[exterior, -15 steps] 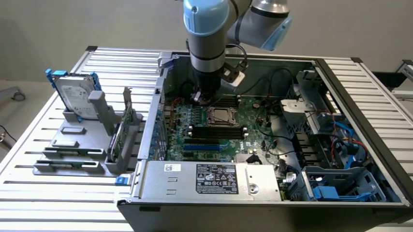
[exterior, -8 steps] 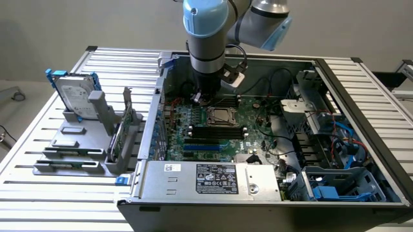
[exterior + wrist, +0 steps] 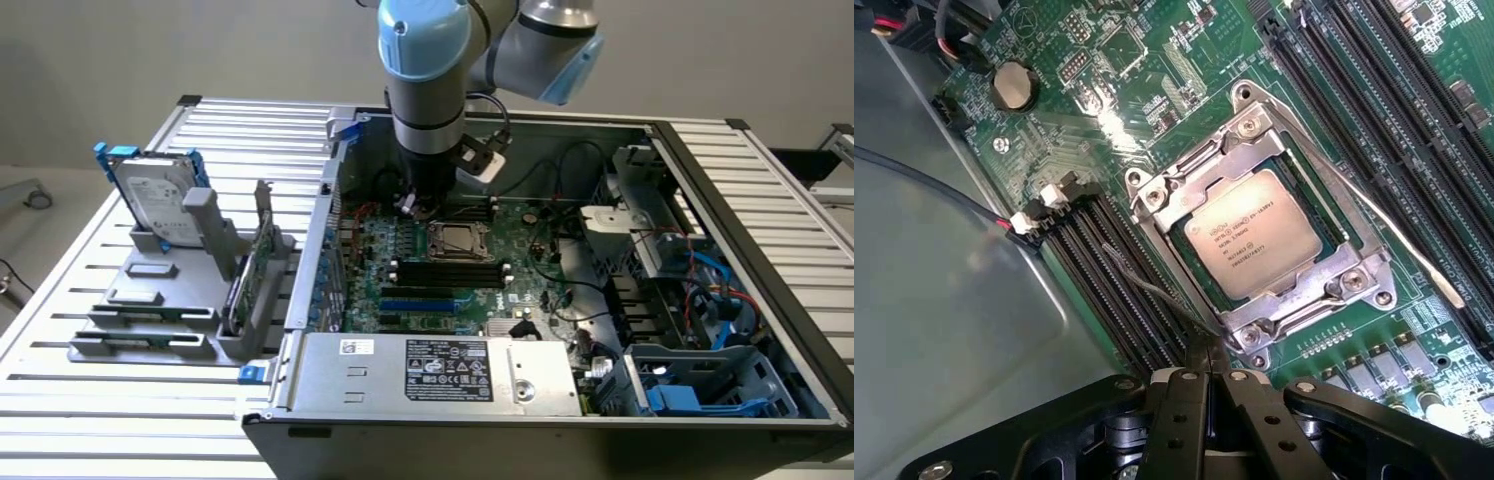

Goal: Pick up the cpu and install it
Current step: 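Close the cpu cover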

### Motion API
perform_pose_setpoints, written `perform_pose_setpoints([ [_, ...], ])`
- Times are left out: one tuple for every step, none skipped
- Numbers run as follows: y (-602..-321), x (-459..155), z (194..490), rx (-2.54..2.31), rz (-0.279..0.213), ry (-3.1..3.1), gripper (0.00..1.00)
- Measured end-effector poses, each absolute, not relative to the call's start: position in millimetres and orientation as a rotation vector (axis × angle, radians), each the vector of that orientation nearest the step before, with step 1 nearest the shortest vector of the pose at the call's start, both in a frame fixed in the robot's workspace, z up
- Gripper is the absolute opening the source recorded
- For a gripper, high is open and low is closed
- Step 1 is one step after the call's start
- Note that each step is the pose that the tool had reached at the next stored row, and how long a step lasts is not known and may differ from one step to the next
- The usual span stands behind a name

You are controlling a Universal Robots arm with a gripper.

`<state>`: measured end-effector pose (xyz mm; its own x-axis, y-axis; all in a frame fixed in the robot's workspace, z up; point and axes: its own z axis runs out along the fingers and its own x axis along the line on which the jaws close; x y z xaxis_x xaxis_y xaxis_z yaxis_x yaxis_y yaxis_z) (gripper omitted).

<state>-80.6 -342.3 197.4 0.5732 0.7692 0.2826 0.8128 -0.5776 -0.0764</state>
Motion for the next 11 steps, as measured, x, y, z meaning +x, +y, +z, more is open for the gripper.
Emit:
perform_pose_setpoints([
  [-342.3, -80.6, 196.9, -2.606, -0.325, -1.327, 0.11],
  [-342.3, -80.6, 196.6, -2.607, -0.325, -1.327, 0.11],
  [-342.2, -80.5, 196.2, -2.607, -0.326, -1.328, 0.11],
  [-342.1, -80.4, 195.9, -2.607, -0.326, -1.328, 0.11],
  [-341.9, -80.3, 195.6, -2.607, -0.326, -1.328, 0.11],
  [-341.6, -80.2, 195.3, -2.608, -0.327, -1.328, 0.11],
  [-341.4, -80.0, 195.0, -2.608, -0.327, -1.328, 0.11],
  [-341.3, -79.8, 194.7, -2.608, -0.328, -1.328, 0.11],
  [-341.1, -79.5, 194.5, -2.608, -0.328, -1.328, 0.11],
  [-341.0, -79.1, 194.3, -2.608, -0.328, -1.329, 0.11],
  [-341.0, -78.6, 194.1, -2.608, -0.328, -1.328, 0.11],
])
